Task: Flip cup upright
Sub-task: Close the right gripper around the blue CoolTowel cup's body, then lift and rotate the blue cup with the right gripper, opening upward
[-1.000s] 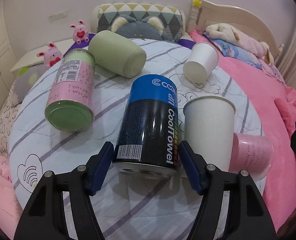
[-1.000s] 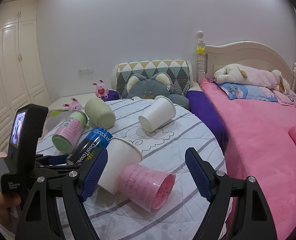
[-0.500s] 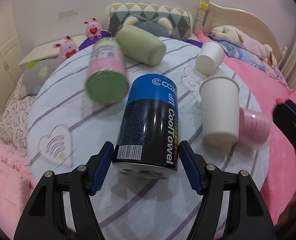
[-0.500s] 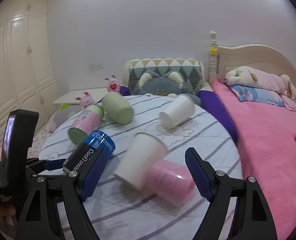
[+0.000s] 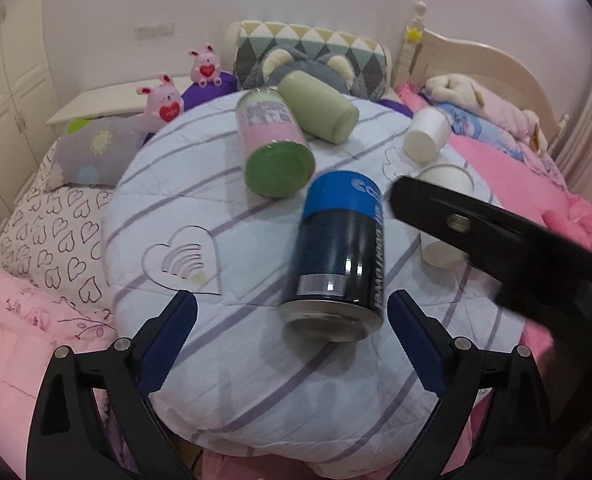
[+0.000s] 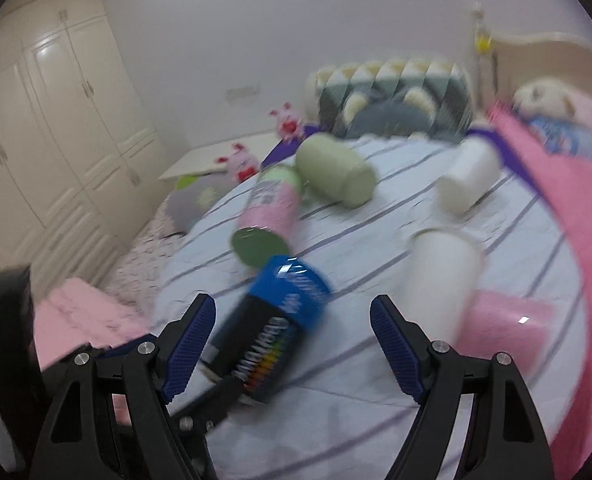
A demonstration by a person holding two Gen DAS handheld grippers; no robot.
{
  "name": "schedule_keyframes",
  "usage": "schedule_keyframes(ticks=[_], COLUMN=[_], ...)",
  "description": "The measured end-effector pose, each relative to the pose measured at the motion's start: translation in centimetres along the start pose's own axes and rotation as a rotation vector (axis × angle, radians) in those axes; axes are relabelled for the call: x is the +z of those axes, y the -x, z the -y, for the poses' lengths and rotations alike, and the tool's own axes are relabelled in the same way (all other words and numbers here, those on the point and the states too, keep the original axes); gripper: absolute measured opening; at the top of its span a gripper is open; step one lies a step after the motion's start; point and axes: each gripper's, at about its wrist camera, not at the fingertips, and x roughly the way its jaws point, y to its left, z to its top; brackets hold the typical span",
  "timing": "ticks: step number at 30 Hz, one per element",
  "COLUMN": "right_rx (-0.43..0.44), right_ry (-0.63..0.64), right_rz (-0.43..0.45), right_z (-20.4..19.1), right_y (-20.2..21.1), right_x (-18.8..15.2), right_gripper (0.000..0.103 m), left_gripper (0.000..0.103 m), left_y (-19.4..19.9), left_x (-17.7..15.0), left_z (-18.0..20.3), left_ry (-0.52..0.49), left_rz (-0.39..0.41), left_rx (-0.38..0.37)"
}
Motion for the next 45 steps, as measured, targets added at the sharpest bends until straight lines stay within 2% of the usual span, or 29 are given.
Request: schedule_keyframes(ticks=[7,11,14,20,21,31,37,40,45], right_rx=[0.033,-0.003,-0.016,0.019,0.015,-0.022,-0.063,-0.084,-0.134], right_ry=[-0.169,-0.195,-0.203,-0.188,-0.180,-0.032,0.038,0.069,0.140], right_rz=[-0.180,-0.255,-0.284,-0.290,-0.287,-0.152,-0.084,-0.050,0.016], right_z=[-0.1,-0.2,0.0,0.5,0.5,-0.6,0.1,0.7,1.0], right_y=[-4.8,-7.5,-8.9,-9.7,-9.7,-7.1,-6.7,-6.5,-6.2], right_x=[0.8,0.8,0.7,0.7,0.6,1.6,2.8,3.4,4.5], right_gripper=[0.081,0.081,0.081,0.079,0.074,0.073,0.073,0.072,0.069], left_gripper=[0.098,0.098,0.098,0.099,0.099,0.100,0.100,0.100,0.100], left_y=[0.2,-0.3,-0.7,-1.2,-1.2,-2.1,-3.9,-5.0,-6.4], left_x=[0.0,-0.1,0.0,0.2,0.2,0.8,2.5,3.3,4.5], left_z=[-1.8,-2.2,-2.4,-2.7,-2.7,-1.5,0.2,1.1,1.9], left_ry=[0.002,-0.014,-0.019,-0.013,-0.013,-0.020,-0.037,-0.052,-0.053], left_rz=[0.005,-0.004,-0.008,-0.011,-0.010,0.001,0.011,0.006,0.010], left_rx=[-0.036,-0.055,-0.061,-0.083,-0.084,-0.099,-0.079,-0.038,-0.016])
